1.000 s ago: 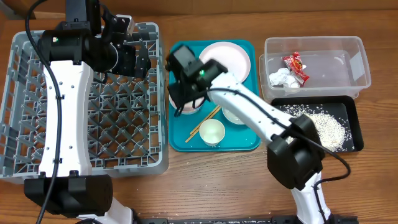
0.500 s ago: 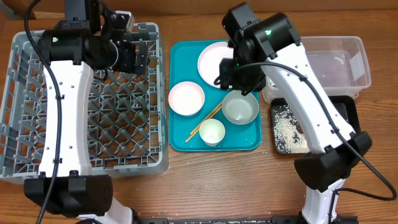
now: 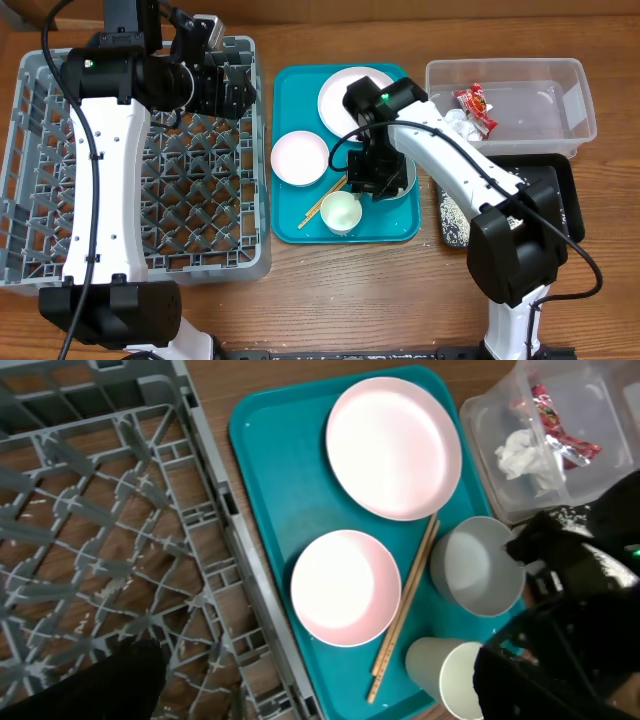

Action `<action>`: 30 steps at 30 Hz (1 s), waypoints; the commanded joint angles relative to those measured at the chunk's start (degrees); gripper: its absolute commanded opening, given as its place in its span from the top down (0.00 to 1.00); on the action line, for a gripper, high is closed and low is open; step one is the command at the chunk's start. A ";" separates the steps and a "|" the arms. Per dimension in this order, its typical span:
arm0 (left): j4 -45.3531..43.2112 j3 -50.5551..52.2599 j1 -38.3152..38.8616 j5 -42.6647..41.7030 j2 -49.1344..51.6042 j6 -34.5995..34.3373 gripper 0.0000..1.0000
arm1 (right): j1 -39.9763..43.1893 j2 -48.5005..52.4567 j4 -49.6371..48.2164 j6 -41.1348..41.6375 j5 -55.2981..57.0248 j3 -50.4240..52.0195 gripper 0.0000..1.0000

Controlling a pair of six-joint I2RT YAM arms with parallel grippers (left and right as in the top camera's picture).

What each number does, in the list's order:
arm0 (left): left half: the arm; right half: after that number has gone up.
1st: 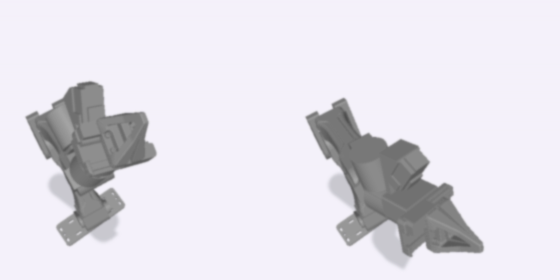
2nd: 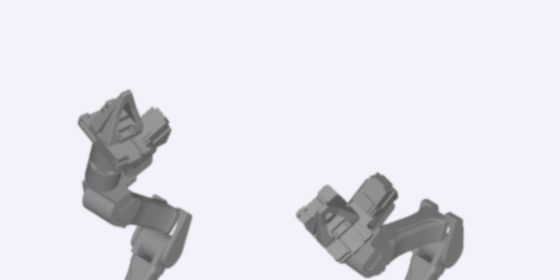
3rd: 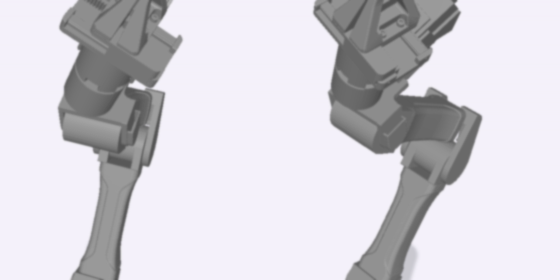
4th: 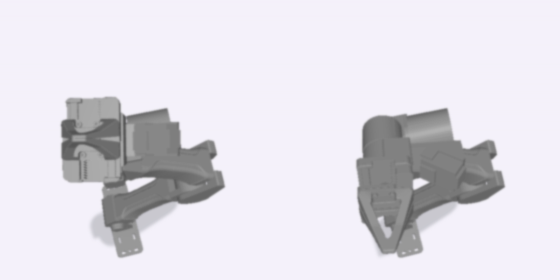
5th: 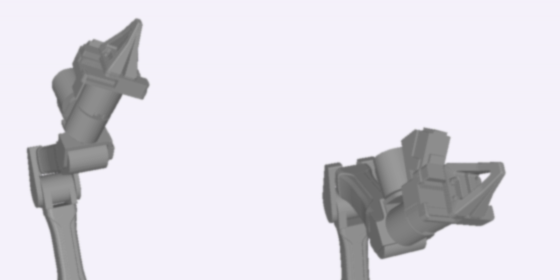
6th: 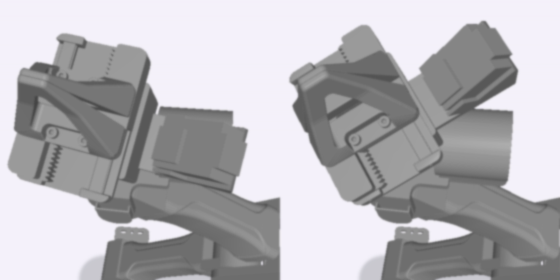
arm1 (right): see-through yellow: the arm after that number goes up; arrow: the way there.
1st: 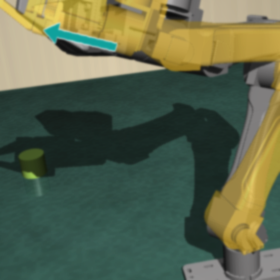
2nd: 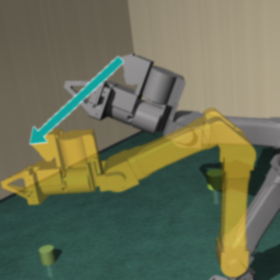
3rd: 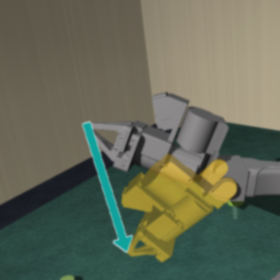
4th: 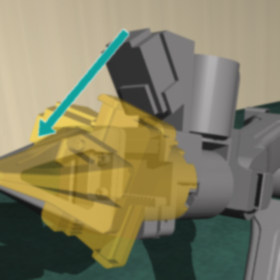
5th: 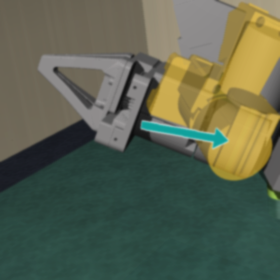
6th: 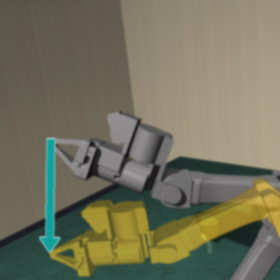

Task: Sort waste into correct bins and load items into the dishwasher
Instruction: 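Grasp the small white cup with the right gripper and lift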

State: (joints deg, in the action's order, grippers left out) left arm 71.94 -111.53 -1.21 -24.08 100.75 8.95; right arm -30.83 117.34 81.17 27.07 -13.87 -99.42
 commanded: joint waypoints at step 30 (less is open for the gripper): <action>5.62 -1.07 1.22 -33.38 5.90 4.20 0.00 | 12.28 -20.90 -12.79 -8.63 -16.02 1.77 0.96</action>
State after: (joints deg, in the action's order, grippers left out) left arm 76.69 -111.55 -0.30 -42.00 104.31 8.14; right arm -22.98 101.67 70.70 23.70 -20.29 -96.38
